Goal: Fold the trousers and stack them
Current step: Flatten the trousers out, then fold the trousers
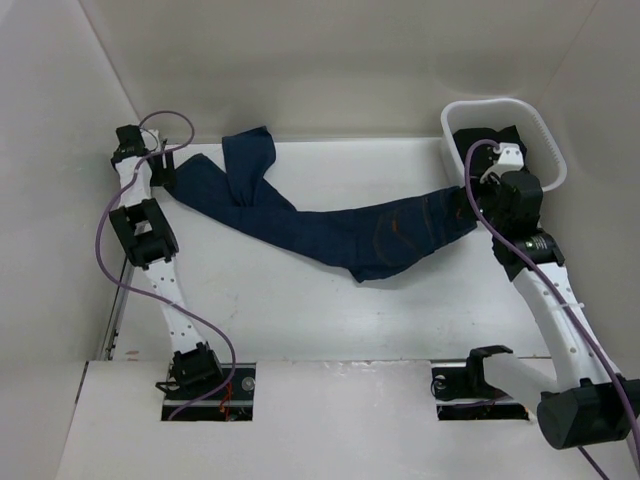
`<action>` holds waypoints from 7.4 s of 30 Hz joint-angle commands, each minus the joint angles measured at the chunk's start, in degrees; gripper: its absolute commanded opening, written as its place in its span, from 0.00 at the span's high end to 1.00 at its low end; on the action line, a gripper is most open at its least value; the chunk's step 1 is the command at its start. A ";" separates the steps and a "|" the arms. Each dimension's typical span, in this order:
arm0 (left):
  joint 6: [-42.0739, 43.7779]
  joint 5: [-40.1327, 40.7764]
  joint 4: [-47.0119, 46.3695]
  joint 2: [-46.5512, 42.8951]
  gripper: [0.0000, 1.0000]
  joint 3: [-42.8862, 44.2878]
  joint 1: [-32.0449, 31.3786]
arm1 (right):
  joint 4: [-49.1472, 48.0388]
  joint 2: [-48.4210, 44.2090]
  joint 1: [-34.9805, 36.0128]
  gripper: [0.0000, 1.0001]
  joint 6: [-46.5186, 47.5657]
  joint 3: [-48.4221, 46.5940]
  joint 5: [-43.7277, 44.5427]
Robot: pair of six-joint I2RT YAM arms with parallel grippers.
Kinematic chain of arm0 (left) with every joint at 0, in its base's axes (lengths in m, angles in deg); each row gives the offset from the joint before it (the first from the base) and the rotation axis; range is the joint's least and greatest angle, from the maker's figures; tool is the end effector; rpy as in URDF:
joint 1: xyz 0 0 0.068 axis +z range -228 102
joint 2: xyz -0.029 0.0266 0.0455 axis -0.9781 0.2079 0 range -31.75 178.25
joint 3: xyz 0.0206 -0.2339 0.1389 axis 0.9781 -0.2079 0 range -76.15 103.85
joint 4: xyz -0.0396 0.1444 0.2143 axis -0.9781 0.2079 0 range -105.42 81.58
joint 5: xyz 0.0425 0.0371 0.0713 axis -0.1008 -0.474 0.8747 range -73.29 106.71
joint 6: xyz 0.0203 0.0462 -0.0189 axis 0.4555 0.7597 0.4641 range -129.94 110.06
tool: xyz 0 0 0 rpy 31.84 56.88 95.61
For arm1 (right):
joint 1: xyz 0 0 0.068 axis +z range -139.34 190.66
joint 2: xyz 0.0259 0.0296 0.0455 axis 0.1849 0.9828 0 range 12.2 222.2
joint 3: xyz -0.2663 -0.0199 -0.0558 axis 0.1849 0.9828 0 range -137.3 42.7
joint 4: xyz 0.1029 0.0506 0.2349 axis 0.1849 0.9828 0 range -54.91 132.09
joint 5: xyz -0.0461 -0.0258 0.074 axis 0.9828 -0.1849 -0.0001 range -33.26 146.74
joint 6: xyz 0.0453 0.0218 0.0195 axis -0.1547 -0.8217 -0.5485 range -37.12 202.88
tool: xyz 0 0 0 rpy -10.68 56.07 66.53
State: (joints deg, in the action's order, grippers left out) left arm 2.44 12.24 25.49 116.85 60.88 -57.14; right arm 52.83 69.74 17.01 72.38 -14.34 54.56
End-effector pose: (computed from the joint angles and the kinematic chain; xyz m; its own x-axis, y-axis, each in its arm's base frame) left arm 0.5281 0.1983 0.1739 -0.7904 -0.0725 -0.6083 -0.1445 0.9870 0.0702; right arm 0.2263 0.0266 0.3599 -0.3325 0.1462 -0.9317 -0.0873 0.9789 0.1848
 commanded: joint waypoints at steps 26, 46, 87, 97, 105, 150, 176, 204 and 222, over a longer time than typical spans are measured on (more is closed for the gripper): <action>-7.64 -9.07 -10.14 -2.16 1.00 -10.11 -1.48 | 2.92 7.67 7.49 0.95 4.96 -16.96 1.74; 11.07 4.64 -7.52 -34.05 1.00 -23.45 5.37 | -3.22 14.04 -2.88 0.97 9.63 -35.48 -1.77; 38.85 7.28 -17.52 -70.11 1.00 -89.48 25.15 | 36.24 -41.54 -13.07 0.42 -15.60 1.42 33.82; 40.00 7.28 -19.99 -68.79 0.99 -90.63 25.68 | 8.57 -16.72 1.83 0.61 -21.41 8.86 7.61; 39.91 6.84 -21.48 -69.32 0.99 -91.50 25.85 | 14.23 16.01 14.70 0.72 -12.61 -0.71 8.25; 33.69 -2.37 -9.11 -75.47 0.37 -75.27 28.06 | 11.18 36.49 14.53 0.70 -27.47 -3.95 21.78; -12.46 -1.24 -17.43 -7.19 0.37 -11.53 -16.42 | 15.90 25.88 15.50 0.61 -16.19 -9.68 26.61; 5.78 8.15 -8.30 -25.43 1.00 -21.26 -8.69 | 20.15 28.31 7.83 0.38 -18.77 -8.87 20.10; 27.97 21.08 1.72 -50.41 0.99 -61.44 -14.67 | 11.01 38.53 11.01 0.35 -18.76 -12.31 18.79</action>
State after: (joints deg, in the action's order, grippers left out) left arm 30.40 31.80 25.16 69.26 0.68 -72.44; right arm 68.19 108.54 28.92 54.35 -25.40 73.99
